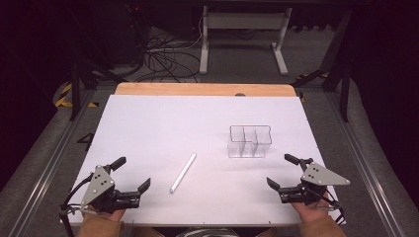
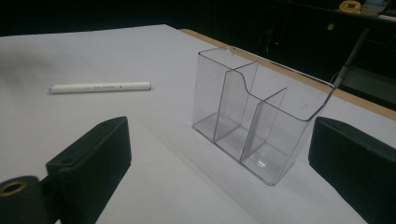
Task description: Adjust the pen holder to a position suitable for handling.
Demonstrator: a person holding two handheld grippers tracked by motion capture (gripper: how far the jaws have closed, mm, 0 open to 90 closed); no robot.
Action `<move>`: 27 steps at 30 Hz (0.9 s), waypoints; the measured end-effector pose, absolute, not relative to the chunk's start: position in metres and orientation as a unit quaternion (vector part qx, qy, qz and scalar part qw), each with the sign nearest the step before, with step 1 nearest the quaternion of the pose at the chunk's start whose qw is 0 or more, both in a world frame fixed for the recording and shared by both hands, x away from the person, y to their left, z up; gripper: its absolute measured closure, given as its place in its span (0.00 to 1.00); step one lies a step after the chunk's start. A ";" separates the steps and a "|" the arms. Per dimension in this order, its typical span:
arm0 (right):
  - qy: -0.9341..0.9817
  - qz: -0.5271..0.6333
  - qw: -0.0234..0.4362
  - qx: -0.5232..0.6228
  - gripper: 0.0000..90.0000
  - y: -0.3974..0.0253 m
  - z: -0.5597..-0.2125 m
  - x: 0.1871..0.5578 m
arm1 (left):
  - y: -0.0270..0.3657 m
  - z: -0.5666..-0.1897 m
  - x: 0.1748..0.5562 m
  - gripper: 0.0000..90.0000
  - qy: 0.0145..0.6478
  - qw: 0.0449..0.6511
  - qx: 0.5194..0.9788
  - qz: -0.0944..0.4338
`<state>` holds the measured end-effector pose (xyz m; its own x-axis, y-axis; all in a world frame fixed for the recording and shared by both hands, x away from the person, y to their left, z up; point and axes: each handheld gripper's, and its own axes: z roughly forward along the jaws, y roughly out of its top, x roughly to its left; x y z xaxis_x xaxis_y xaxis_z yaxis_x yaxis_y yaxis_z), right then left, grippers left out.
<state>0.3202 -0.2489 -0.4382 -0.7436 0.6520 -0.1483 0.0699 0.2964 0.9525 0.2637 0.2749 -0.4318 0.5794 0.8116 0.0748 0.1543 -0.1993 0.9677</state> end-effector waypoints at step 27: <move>0.761 0.543 0.259 0.242 0.19 -0.252 -0.440 0.317 | 0.268 -0.424 0.271 0.06 0.338 0.536 0.722 0.276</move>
